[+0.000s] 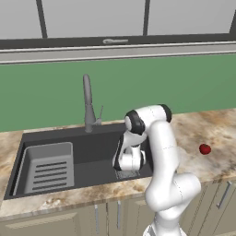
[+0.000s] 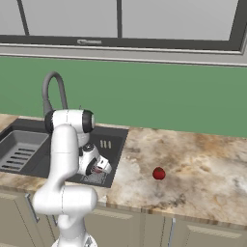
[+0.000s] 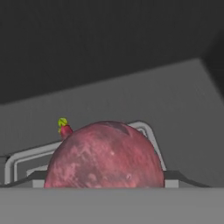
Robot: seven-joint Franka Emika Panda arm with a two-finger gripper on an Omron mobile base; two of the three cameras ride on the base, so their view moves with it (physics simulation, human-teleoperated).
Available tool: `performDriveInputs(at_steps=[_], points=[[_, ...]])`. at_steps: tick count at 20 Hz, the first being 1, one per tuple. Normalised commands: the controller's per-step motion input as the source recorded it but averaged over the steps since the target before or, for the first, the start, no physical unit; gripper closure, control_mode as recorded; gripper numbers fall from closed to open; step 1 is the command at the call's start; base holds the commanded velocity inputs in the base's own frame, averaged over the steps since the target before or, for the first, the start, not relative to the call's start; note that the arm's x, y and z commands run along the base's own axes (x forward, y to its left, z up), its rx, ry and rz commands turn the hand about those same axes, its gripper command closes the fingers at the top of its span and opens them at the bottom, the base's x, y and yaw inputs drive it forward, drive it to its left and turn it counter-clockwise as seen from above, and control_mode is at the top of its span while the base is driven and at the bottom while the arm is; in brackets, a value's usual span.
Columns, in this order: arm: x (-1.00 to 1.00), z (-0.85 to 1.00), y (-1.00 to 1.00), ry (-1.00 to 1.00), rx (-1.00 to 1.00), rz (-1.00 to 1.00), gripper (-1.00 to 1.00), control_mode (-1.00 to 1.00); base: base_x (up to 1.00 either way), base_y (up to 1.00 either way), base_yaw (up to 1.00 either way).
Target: Turn on the sink faucet. Then move the onion from the counter to the sink. Turn off the sink. Move the vegetable from the sink to the pot next to the stove. Finally move the pot to the front left burner.
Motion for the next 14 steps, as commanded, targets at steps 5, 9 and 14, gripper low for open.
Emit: performDriveInputs(at_steps=[5, 9, 14], points=[[-0.12, 0.72, 0.0, -0.05, 0.0, 0.0, 1.0, -1.0, 0.0, 0.0, 0.0], [-0.11, 0.69, 0.0, -0.05, 0.0, 0.0, 1.0, -1.0, 0.0, 0.0, 0.0], [-0.11, 0.73, 0.0, -0.06, 0.0, 0.0, 1.0, -1.0, 0.0, 0.0, 0.0]])
